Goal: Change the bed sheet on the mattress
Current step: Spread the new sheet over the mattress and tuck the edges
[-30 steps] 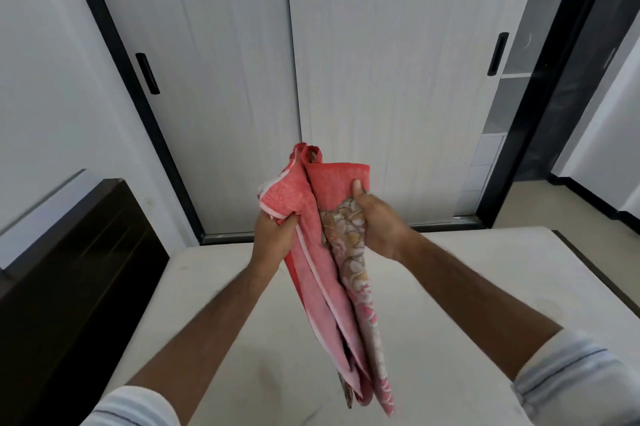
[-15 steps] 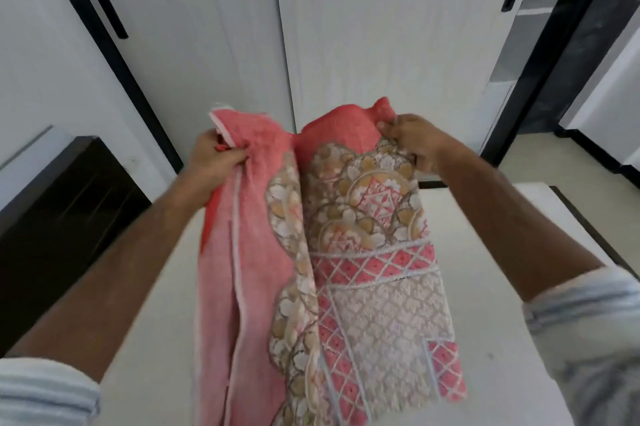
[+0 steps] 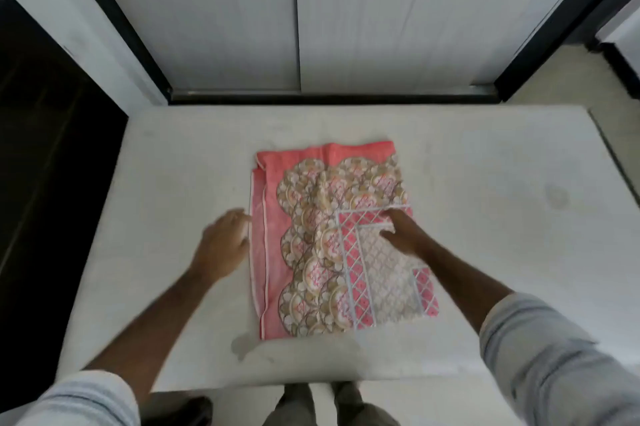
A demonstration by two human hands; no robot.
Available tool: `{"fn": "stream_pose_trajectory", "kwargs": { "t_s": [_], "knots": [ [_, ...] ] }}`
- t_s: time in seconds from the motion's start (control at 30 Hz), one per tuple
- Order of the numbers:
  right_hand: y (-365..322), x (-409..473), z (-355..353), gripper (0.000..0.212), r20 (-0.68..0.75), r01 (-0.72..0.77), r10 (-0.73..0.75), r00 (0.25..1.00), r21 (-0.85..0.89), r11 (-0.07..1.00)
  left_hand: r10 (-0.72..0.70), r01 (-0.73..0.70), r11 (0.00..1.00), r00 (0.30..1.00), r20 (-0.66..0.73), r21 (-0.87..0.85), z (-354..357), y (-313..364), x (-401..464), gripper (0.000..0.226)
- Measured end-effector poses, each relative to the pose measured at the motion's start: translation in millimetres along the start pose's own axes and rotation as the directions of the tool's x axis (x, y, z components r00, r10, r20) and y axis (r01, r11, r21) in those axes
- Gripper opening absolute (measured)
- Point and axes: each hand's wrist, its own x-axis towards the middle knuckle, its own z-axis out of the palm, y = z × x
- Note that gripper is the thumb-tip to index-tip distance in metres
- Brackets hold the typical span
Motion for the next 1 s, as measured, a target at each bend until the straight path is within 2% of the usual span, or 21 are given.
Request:
{"fn": "stream_pose_trajectory", "kwargs": {
  "t_s": [0.1, 0.17, 0.2, 0.27, 0.37, 0.43, 0.53, 0.63, 0.73, 0.83, 0.9, 1.0],
  "knots": [
    [1.9, -4.2, 85.3, 0.056, 0.155, 0.041, -0.034, 0.987, -0.045, 0.998, -0.120, 0.176, 0.973, 0.940, 0.318, -0.152, 76.0, -15.9, -14.5, 0.047],
    [0.5, -10.0, 133.9, 0.060, 0.208, 0.107, -0.088, 0.974, -0.081, 0.991, -0.161, 0.269, 0.944, 0.880, 0.447, -0.191, 119.1, -26.8, -25.5, 0.055],
    [-1.1, -11.0, 157.9, 0.063, 0.229, 0.164, -0.136, 0.964, -0.109, 0.980, -0.181, 0.309, 0.927, 0.866, 0.467, -0.214, 137.7, -31.9, -32.0, 0.058],
    [-6.7, -12.6, 205.7, 0.070, 0.267, 0.251, -0.205, 0.942, -0.154, 0.956, -0.255, 0.422, 0.868, 0.831, 0.494, -0.262, 176.0, -49.3, -44.5, 0.050],
    [-16.4, -14.5, 267.8, 0.082, 0.309, 0.353, -0.280, 0.909, -0.211, 0.912, -0.348, 0.522, 0.774, 0.824, 0.447, -0.359, 225.1, -75.7, -54.8, 0.014],
    [-21.2, -16.5, 303.0, 0.093, 0.339, 0.403, -0.303, 0.891, -0.279, 0.872, -0.368, 0.539, 0.720, 0.831, 0.418, -0.437, 250.4, -85.9, -62.5, 0.016],
    [-24.9, -18.9, 332.7, 0.106, 0.313, 0.378, -0.271, 0.910, -0.363, 0.851, -0.353, 0.536, 0.711, 0.832, 0.427, -0.456, 258.1, -80.4, -72.5, 0.007],
    [-25.0, -21.5, 342.3, 0.113, 0.240, 0.373, -0.299, 0.924, -0.384, 0.845, -0.391, 0.561, 0.655, 0.825, 0.408, -0.506, 265.8, -75.8, -79.0, 0.024],
    [-25.1, -20.4, 346.3, 0.107, 0.180, 0.379, -0.334, 0.925, -0.433, 0.818, -0.454, 0.556, 0.609, 0.829, 0.326, -0.566, 263.1, -73.1, -79.1, 0.023],
    [-30.7, -19.2, 348.0, 0.097, 0.153, 0.368, -0.338, 0.928, -0.503, 0.782, -0.452, 0.573, 0.460, 0.809, 0.376, -0.678, 256.9, -68.9, -76.2, 0.017],
    [-35.1, -18.1, 350.2, 0.080, 0.113, 0.354, -0.348, 0.931, -0.520, 0.777, -0.413, 0.557, 0.401, 0.819, 0.400, -0.727, 253.1, -69.9, -76.2, 0.018],
    [-36.8, -12.8, 351.1, 0.057, 0.105, 0.404, -0.401, 0.910, -0.439, 0.803, -0.340, 0.551, 0.325, 0.826, 0.449, -0.769, 249.7, -70.0, -77.4, 0.018]
  ]
}}
